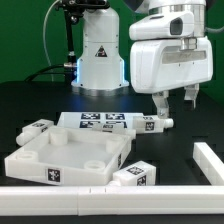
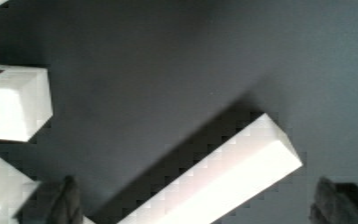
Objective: Assemble square table
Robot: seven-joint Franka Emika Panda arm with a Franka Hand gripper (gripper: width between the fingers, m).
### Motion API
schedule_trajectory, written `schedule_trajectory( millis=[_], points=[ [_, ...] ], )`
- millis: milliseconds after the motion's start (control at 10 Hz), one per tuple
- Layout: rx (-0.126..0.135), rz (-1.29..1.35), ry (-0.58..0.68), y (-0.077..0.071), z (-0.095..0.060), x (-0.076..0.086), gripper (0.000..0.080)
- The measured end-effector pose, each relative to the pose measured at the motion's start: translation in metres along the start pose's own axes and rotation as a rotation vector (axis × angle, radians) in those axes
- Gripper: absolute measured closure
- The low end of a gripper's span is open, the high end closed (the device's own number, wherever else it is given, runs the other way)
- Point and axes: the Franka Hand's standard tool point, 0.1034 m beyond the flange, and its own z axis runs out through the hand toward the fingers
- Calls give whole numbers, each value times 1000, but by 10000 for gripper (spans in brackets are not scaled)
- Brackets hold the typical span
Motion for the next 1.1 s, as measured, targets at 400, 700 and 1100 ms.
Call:
schedule_trajectory(
  millis=[400, 700, 1100],
  points=[
    [-1, 2, 1, 2, 0, 1, 150],
    [7, 220, -17, 26, -9, 21, 150],
    [11, 221, -24, 26, -9, 21, 150]
  ],
)
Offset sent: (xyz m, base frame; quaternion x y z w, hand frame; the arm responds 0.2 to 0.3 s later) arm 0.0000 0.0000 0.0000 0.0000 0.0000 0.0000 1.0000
